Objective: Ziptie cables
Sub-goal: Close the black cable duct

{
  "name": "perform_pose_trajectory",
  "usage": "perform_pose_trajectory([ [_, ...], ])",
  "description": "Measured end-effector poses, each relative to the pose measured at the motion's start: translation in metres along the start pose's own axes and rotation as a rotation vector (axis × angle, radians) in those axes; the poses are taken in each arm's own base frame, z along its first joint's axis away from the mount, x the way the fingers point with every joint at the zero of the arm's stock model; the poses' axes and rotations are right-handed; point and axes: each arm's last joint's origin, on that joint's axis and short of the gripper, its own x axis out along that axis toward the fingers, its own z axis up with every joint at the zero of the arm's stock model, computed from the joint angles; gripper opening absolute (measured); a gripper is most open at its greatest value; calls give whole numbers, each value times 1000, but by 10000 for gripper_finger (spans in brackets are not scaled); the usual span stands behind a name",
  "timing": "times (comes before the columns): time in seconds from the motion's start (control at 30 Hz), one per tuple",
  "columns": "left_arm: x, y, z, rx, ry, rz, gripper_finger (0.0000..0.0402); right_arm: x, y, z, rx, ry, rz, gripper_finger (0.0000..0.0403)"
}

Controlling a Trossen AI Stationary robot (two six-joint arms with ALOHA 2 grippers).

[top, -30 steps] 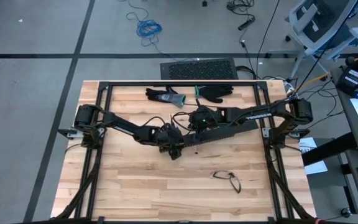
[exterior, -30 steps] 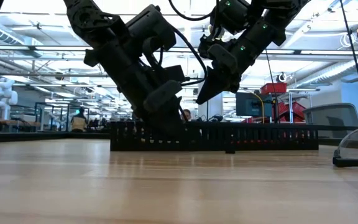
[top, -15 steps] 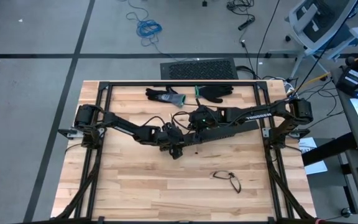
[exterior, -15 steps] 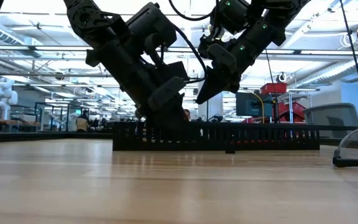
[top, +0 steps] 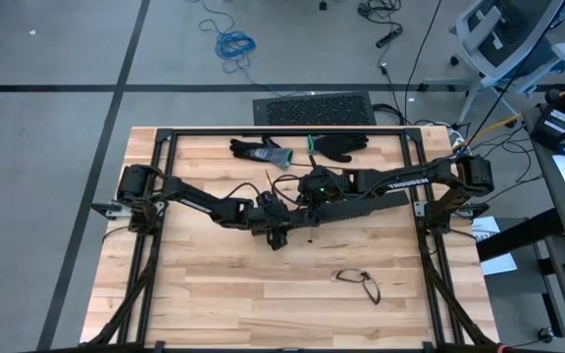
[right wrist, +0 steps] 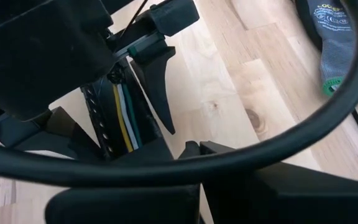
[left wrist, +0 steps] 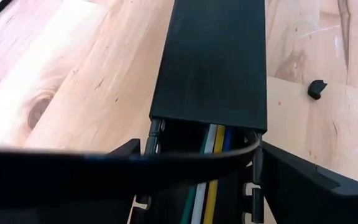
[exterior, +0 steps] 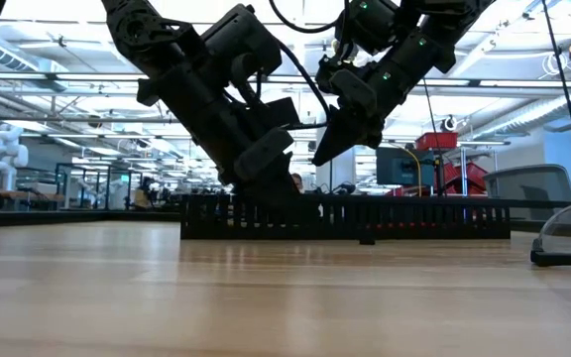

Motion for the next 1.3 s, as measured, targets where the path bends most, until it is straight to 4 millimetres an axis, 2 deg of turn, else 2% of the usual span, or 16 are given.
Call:
perform_pose_trajectory([
  [0.23, 0, 0, 0, 0, 1, 1, 288, 0, 0, 0, 0, 0, 0, 0],
  [0.57, 0, 0, 0, 0, -1, 1, 240, 0, 0, 0, 0, -1, 1, 0],
  [0.83, 0, 0, 0, -3, -1, 1, 237, -5, 3, -1, -11, 18, 34, 0],
  [1.03, 0, 0, 0, -3, 0, 1, 237, -14, 12, -12, -54, 143, 86, 0],
  [1.3, 0, 0, 0, -3, 0, 1, 237, -5, 16, -23, -88, 206, 23, 0],
])
